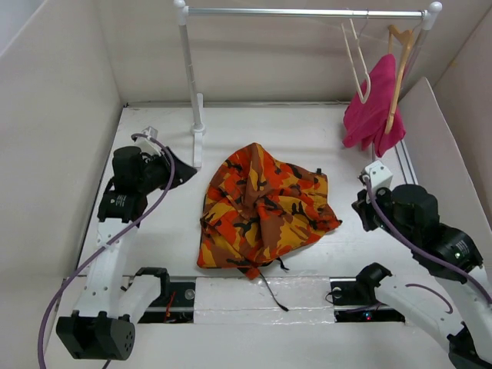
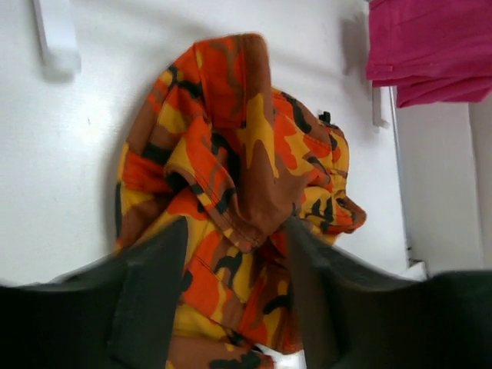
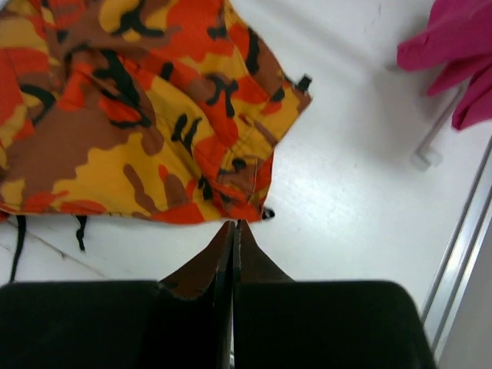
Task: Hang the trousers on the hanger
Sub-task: Flatten out the trousers at the center of the board.
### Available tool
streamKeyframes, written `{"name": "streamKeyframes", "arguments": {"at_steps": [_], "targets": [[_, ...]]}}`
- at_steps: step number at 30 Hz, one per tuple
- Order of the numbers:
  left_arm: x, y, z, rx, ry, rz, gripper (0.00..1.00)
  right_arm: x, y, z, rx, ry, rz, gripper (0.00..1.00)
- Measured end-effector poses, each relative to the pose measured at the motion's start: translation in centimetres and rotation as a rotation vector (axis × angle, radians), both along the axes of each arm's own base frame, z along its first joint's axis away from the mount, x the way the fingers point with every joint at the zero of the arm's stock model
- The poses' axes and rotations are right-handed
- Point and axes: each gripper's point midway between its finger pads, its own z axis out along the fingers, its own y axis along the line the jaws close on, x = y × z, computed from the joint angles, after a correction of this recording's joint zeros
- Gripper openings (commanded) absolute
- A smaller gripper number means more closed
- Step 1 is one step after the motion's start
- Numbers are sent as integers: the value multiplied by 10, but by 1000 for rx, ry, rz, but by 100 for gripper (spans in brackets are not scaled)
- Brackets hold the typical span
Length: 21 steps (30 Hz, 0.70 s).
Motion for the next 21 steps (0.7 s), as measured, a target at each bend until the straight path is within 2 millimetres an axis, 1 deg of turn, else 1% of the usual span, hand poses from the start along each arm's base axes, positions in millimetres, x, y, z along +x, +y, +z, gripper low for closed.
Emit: {"name": "streamKeyframes", "arguments": {"at_steps": [1,3,4,5,6,7,8,9,10,11,12,13,14,15,16,17,18,19,20,21], "targets": [[-2,1,-10,4,24,6,19,-1,-1,-13,-17,30,-5,0],[-7,4,-37,9,91,25,0,-2,-3,-32,-39,83,-21,15],[-12,6,-57,16,144,38,0,-2,-3,-42,-51,106,-25,40],[-17,7,-73,20,189,48,0,-2,-3,-52,-58,133,-30,53],[-23,9,-90,26,239,57,0,-2,-2,-62,-72,154,-27,63],[-30,11,-104,33,284,66,3,-2,-1,-73,-85,178,-24,72],[-35,13,-115,44,322,78,6,-2,1,-85,-100,207,-14,74],[-37,16,-124,58,353,89,13,-2,3,-95,-114,236,0,76],[-36,19,-129,80,371,100,15,-2,7,-105,-125,265,18,80],[-33,23,-131,105,388,112,17,0,11,-112,-137,288,34,80],[-27,26,-133,132,402,123,23,2,14,-116,-142,300,47,81],[-18,31,-132,175,411,141,25,5,18,-121,-147,310,57,81],[-6,32,-127,220,406,155,31,8,23,-125,-140,316,71,81],[6,29,-120,266,388,159,35,11,27,-129,-132,321,83,81],[17,19,-111,304,358,147,39,13,30,-133,-122,327,93,81],[27,5,-101,335,319,129,43,16,33,-138,-112,339,98,81],[32,-11,-92,345,282,106,53,18,34,-144,-107,354,96,81],[32,-27,-86,343,254,84,58,22,35,-149,-103,365,89,81],[27,-40,-84,332,242,58,63,26,34,-154,-100,379,79,81],[19,-46,-83,312,241,49,66,31,33,-160,-98,393,64,81]]}}
